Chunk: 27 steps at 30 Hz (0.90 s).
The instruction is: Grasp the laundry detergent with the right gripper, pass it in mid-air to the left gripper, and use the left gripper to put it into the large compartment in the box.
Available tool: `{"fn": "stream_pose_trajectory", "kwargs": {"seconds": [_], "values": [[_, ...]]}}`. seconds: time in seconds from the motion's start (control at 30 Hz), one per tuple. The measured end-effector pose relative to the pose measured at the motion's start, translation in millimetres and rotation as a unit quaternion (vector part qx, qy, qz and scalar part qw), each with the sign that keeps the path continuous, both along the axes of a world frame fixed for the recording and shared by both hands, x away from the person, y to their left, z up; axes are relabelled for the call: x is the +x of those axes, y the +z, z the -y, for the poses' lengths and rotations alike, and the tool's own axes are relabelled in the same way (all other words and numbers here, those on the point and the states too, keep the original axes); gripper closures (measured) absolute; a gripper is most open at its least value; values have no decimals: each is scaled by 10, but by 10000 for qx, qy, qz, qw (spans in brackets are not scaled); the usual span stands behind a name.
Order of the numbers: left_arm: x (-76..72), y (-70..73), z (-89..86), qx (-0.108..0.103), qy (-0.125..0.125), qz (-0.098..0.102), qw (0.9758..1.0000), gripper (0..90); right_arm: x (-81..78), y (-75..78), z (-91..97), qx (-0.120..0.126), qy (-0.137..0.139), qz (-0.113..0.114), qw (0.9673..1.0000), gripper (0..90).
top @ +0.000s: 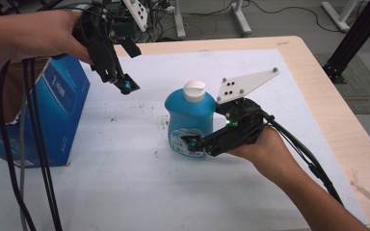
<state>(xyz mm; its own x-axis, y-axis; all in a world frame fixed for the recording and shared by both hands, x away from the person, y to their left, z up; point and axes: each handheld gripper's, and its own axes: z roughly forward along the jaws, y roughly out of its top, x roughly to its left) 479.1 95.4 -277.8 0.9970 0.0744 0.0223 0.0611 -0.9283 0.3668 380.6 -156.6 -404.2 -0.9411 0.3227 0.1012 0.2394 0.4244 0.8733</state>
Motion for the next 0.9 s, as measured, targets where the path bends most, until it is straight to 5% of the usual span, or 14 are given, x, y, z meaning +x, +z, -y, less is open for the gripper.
{"fn": "stream_pose_trajectory", "kwargs": {"seconds": [0.4,0.9], "values": [[-16,-4,-7,-5,-9,4,10000,16,-3,-45,-7,166,9,173,9997,368],[-115,46,36,68,-115,21,9999,16,-70,-43,-10,60,-35,567,9984,468]]}}
